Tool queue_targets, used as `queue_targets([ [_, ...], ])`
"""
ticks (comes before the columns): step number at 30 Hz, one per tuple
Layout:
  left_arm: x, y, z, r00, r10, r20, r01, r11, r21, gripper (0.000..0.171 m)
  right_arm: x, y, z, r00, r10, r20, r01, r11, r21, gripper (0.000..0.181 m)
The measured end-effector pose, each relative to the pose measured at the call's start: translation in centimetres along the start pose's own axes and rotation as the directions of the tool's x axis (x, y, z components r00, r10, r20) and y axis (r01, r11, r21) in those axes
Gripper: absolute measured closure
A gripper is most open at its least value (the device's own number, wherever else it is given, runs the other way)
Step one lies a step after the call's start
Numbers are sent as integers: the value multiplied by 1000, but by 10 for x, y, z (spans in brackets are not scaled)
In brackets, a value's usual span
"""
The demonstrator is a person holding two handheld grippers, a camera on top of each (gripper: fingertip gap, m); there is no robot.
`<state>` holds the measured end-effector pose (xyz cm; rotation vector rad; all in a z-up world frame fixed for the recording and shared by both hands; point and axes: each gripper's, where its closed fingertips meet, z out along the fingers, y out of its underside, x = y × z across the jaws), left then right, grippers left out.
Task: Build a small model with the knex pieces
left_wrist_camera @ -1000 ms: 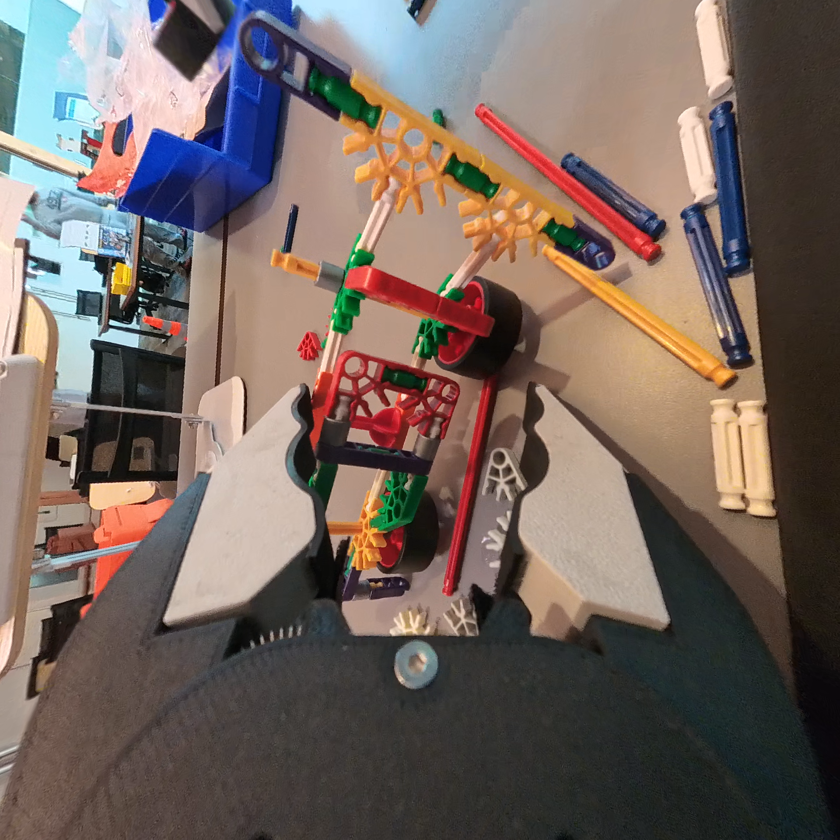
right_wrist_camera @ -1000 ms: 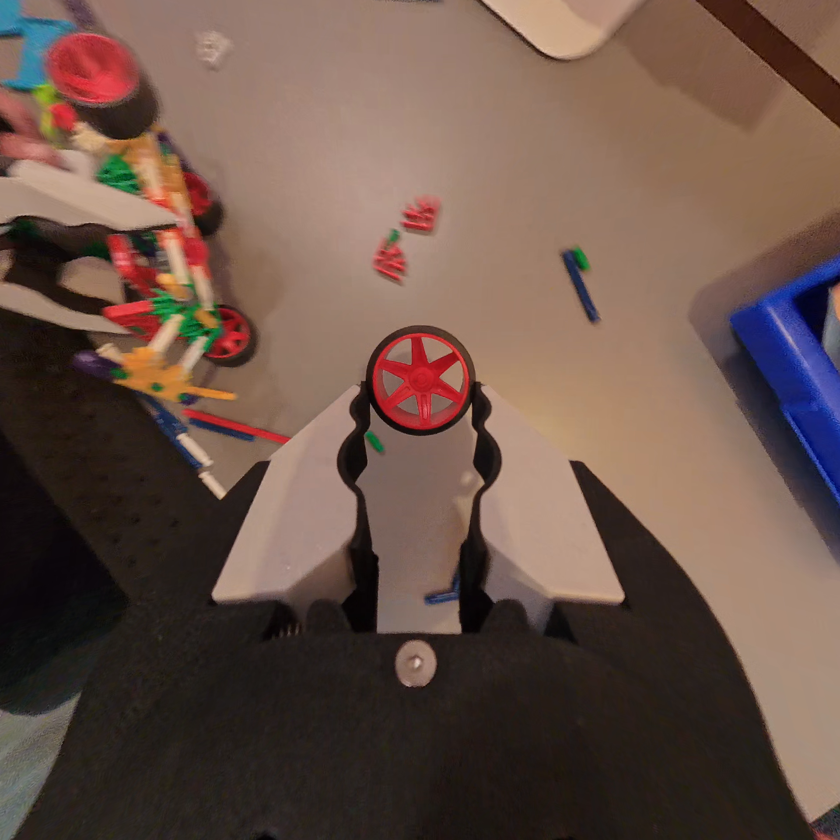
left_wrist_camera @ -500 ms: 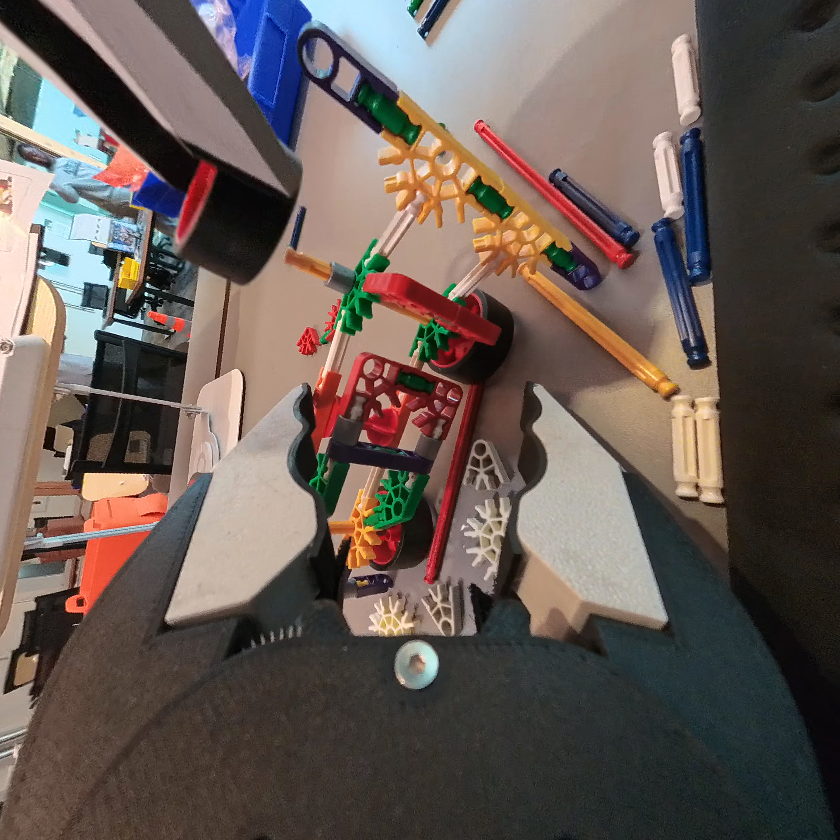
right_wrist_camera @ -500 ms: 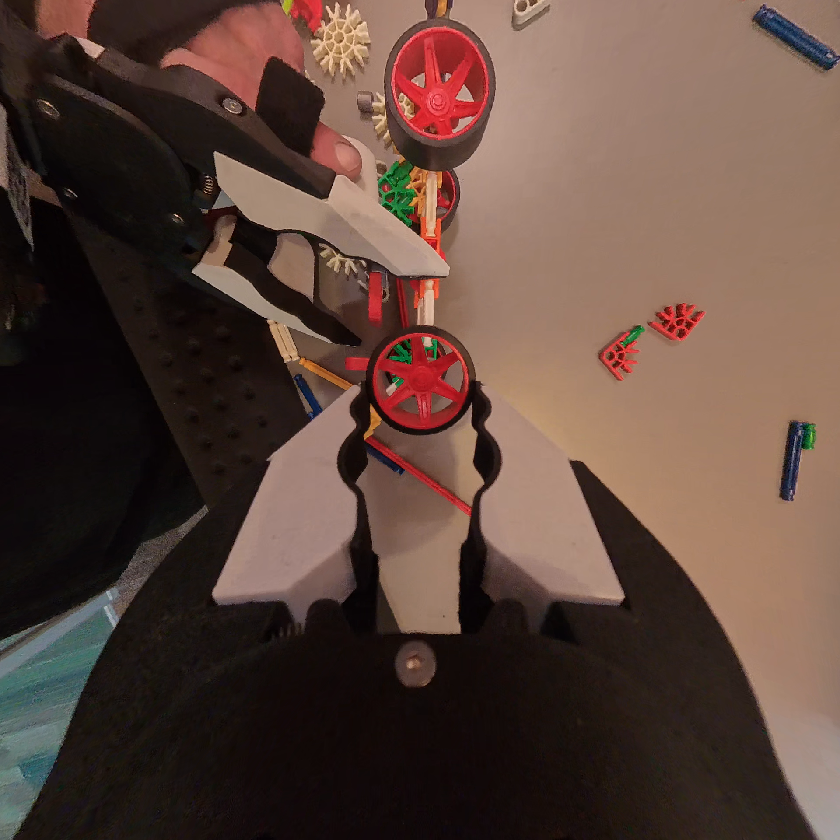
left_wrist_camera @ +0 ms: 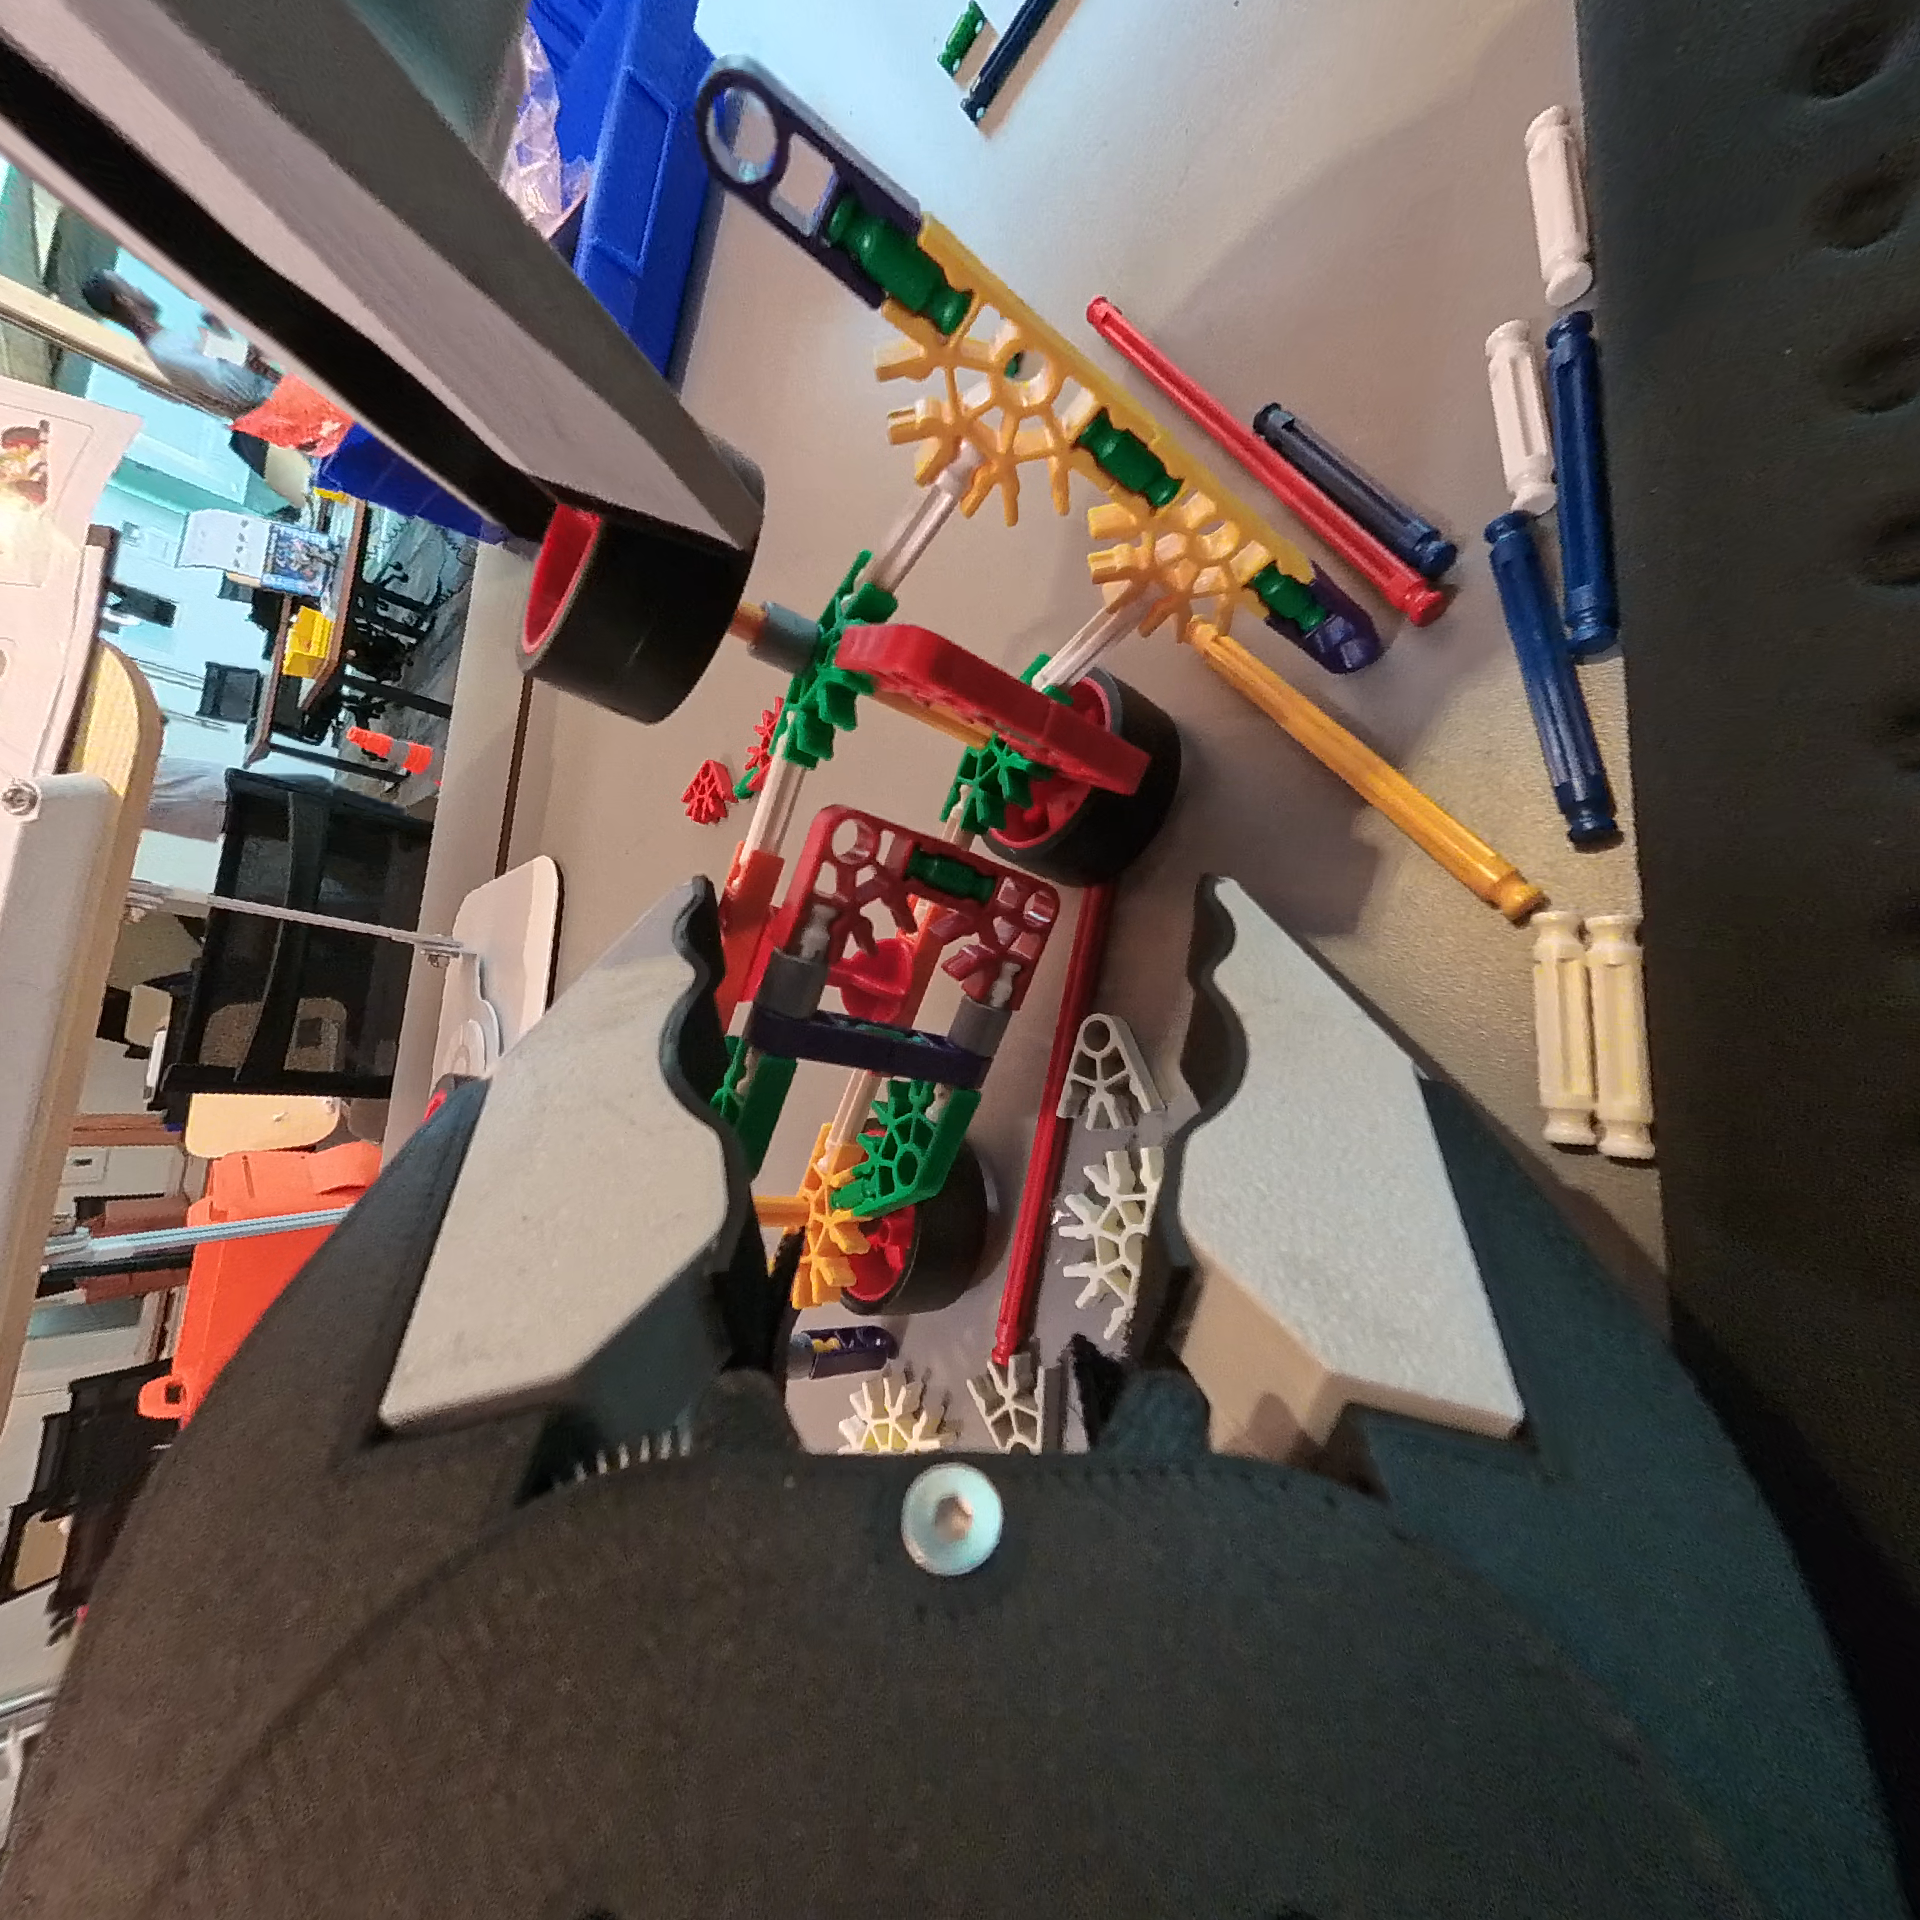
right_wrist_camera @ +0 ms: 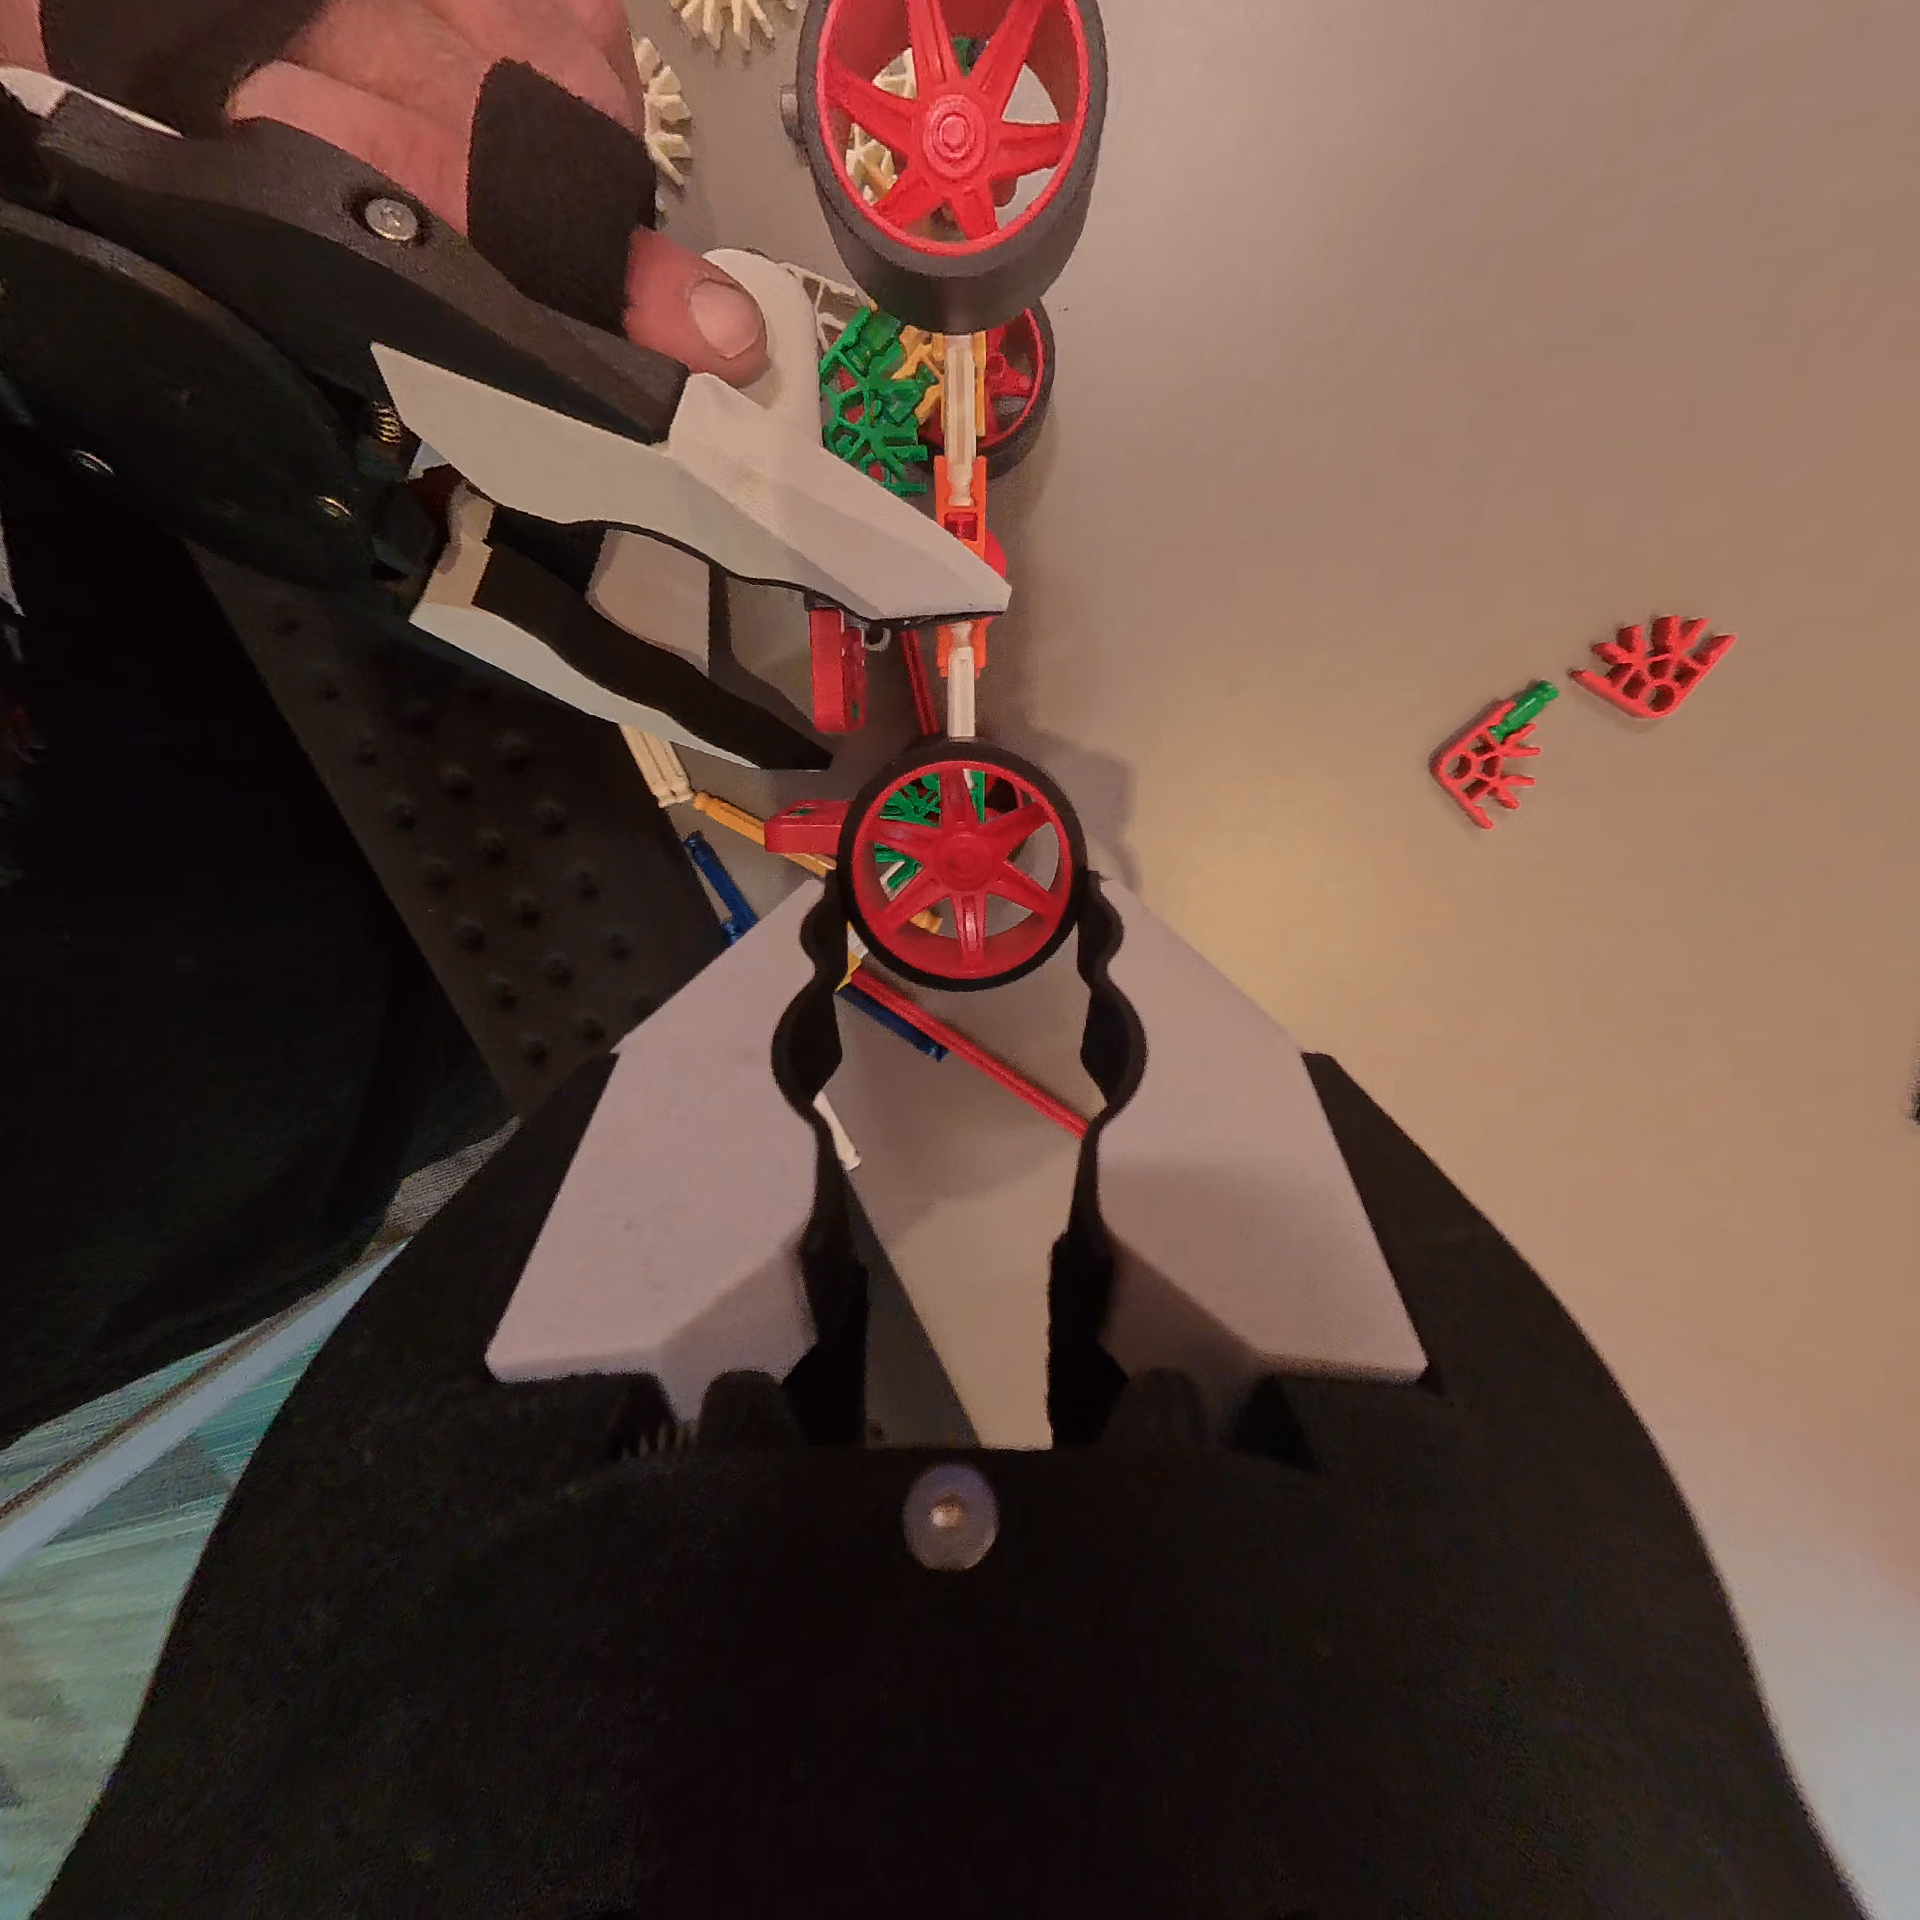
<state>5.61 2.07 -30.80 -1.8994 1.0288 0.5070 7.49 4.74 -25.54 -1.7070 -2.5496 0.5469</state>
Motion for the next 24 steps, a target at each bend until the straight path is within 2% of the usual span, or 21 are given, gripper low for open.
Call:
queue_targets([
  [7,1,0,0,1000,8,0,-8,1000,4,84,-1,2,0,985,56,161,-43,996,-82,140],
  [13,1,0,0,1000,12,7,-12,1000,7,85,-1,4,0,980,9,199,28,983,-183,140],
  [24,1,-2,-1,1000,16,9,-17,999,27,87,-3,9,3,975,-120,186,155,971,-185,139],
])
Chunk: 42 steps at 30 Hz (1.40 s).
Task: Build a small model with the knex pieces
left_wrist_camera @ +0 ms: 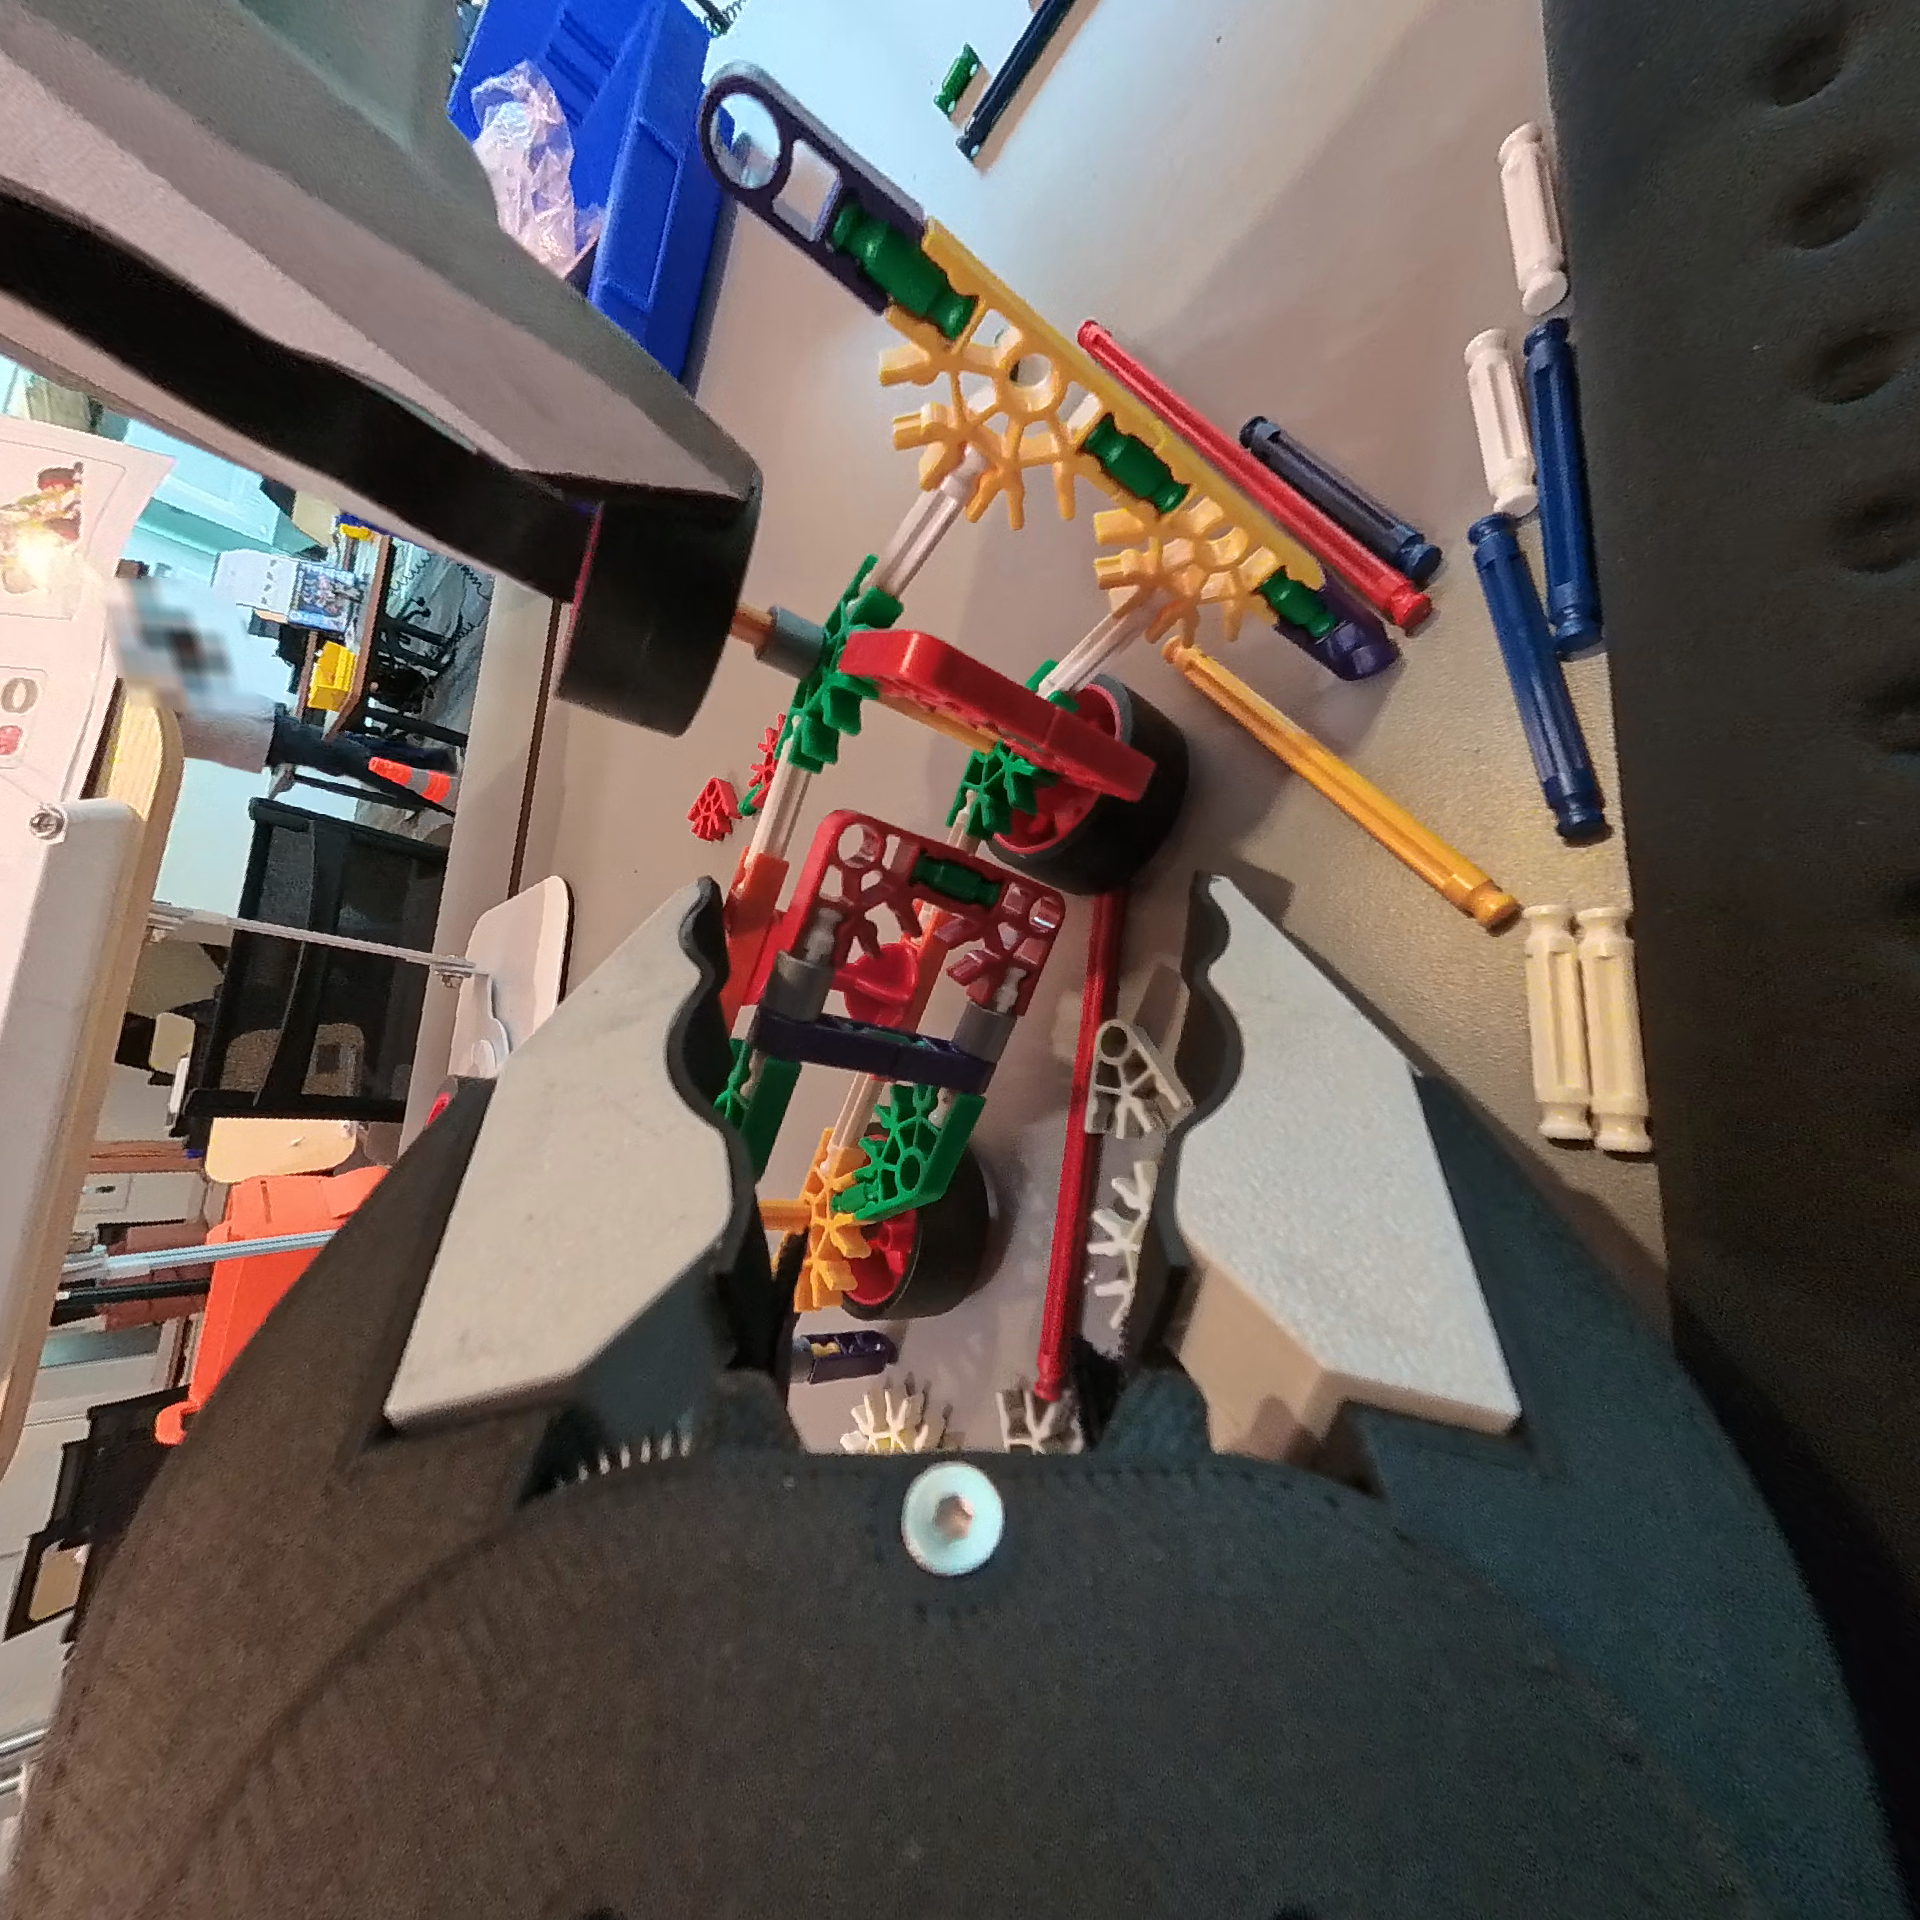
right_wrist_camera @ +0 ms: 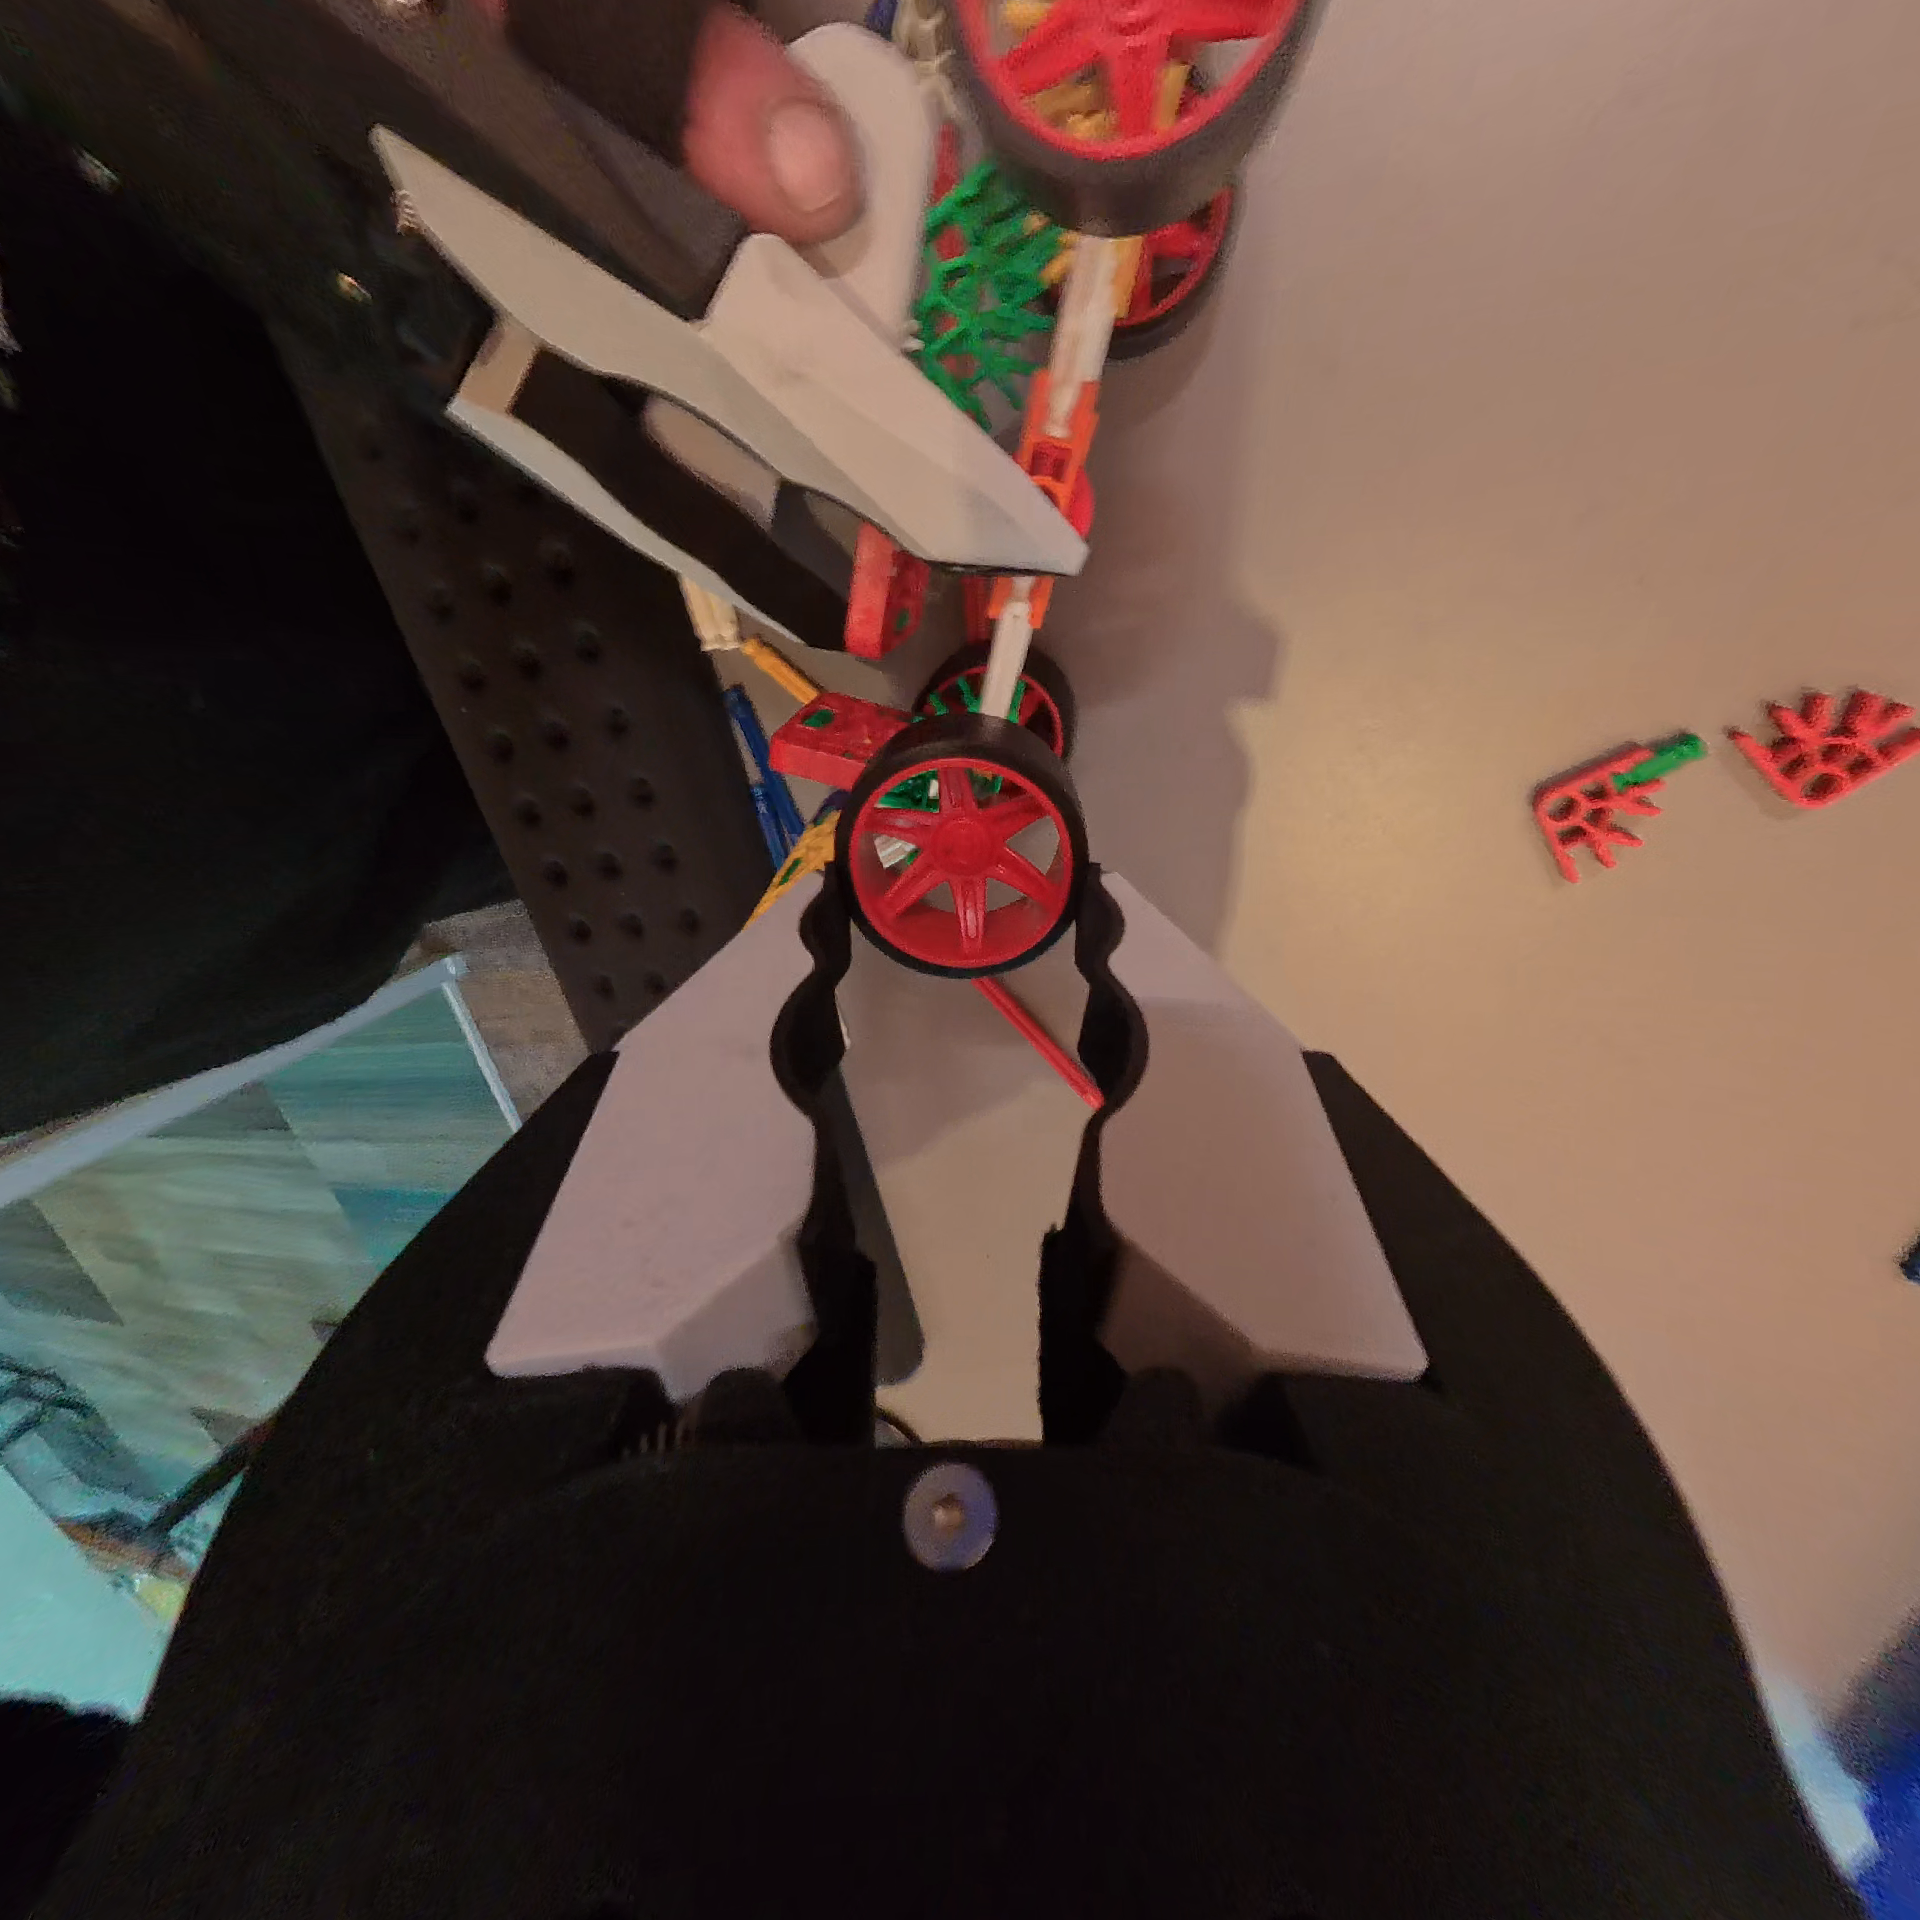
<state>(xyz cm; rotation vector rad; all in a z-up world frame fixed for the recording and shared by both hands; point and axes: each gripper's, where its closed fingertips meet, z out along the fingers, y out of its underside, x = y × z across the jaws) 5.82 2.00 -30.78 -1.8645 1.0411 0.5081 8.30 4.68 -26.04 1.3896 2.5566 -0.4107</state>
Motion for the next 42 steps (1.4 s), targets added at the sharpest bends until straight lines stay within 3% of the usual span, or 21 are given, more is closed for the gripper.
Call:
queue_targets([
  [10,0,0,0,1000,16,9,-16,1000,5,88,-2,-2,2,999,33,-35,-31,999,38,140],
  [13,-7,1,1,999,22,29,-22,1000,-6,100,0,-6,1,997,74,-16,-73,995,69,139],
  [15,-14,2,2,999,19,27,-19,1000,-12,110,2,-8,-2,994,106,18,-108,986,131,139],
  [19,-19,5,4,999,36,19,-35,999,-28,113,7,-17,-28,987,158,38,-161,931,327,140],
  [22,-25,7,5,999,34,17,-33,998,-46,118,14,-10,-51,978,206,39,-201,867,456,154],
  [32,-63,16,11,994,-98,53,101,993,-61,124,35,34,-75,939,344,33,-286,720,632,160],
  [37,-99,18,2,971,-210,110,216,975,-50,125,41,43,-75,932,360,48,-294,672,680,161],
  [42,-145,44,-16,923,-352,153,370,921,-117,124,48,49,-69,933,350,88,-308,644,701,163],
])
